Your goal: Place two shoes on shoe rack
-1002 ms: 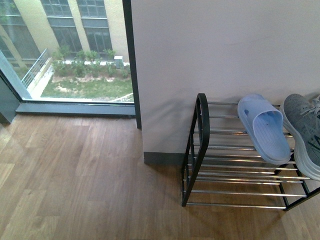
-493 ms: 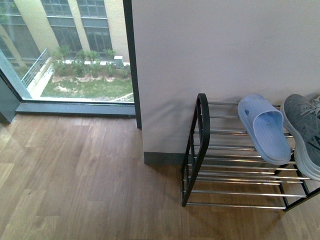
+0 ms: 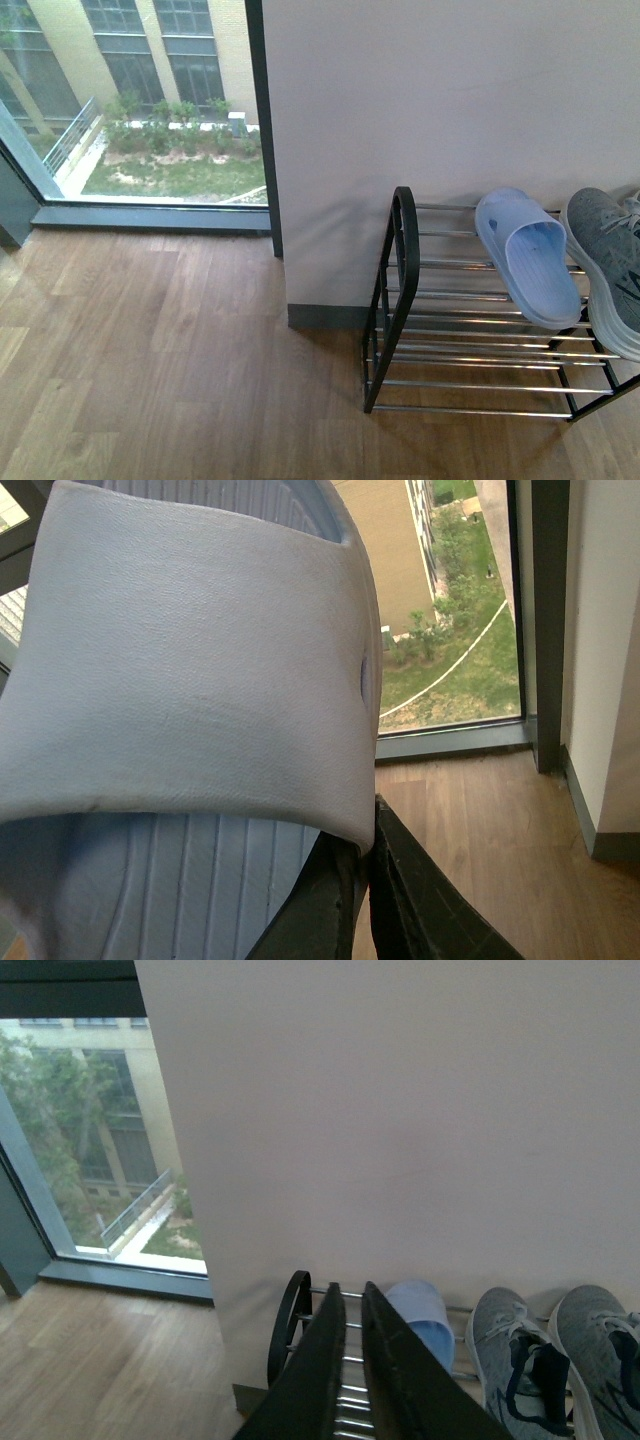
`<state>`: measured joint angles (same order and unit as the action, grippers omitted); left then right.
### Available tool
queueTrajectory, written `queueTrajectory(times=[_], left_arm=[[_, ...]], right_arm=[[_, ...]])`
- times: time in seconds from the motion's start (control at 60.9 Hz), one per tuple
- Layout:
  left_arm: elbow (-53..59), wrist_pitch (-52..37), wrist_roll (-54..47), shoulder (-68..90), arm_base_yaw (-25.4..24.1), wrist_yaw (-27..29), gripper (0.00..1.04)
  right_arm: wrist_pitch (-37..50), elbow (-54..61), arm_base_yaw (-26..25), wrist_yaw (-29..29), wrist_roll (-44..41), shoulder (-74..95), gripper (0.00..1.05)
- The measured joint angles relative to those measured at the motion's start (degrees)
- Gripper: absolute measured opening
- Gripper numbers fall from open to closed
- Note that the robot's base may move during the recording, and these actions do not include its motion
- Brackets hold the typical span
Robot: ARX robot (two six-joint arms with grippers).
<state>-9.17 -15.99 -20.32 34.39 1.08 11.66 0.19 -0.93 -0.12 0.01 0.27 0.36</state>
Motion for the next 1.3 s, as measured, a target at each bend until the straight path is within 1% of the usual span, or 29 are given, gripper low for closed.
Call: queueTrajectory(times=[0.099,0.115,0.23,0.246,0.312,0.345,0.46,0.493,0.575,0.969,1.101,1.298], left_arm=[[0.0,0.0,0.0,0.0,0.0,0.0,0.02],[0.0,0.0,0.0,0.0,0.0,0.0,0.02],[0.0,0.0,0.0,0.0,0.0,0.1,0.02],[0.0,0.0,0.0,0.0,0.0,0.2,0.02],[0.0,0.0,0.0,0.0,0.0,0.4,0.02],[0.0,0.0,0.0,0.0,0.0,0.4,0.02],[0.0,0.0,0.0,0.0,0.0,0.2,0.02],[0.0,0.0,0.0,0.0,0.0,0.2,0.02],[0.0,0.0,0.0,0.0,0.0,0.2,0.02],[0.0,0.0,0.0,0.0,0.0,0.2,0.02],[0.0,0.0,0.0,0.0,0.1,-0.8,0.02],[0.0,0.0,0.0,0.0,0.0,-0.3,0.02]], right_arm=[[0.0,0.0,0.0,0.0,0.0,0.0,0.34],[0.0,0.0,0.0,0.0,0.0,0.0,0.39],[0.0,0.0,0.0,0.0,0.0,0.0,0.56],[0.0,0.0,0.0,-0.1,0.0,0.0,0.6],[0.0,0.0,0.0,-0.3,0.0,0.0,0.7],[0.0,0.0,0.0,-0.3,0.0,0.0,0.74],[0.0,0.0,0.0,-0.2,0.0,0.0,0.93],[0.0,0.0,0.0,-0.2,0.0,0.0,0.97],[0.0,0.0,0.0,-0.2,0.0,0.0,0.95],[-0.2,0.0,0.0,0.2,-0.1,-0.1,0.95],[-0.2,0.0,0.1,0.5,-0.1,-0.1,0.95],[-0.2,0.0,0.1,0.4,-0.1,-0.1,0.95]])
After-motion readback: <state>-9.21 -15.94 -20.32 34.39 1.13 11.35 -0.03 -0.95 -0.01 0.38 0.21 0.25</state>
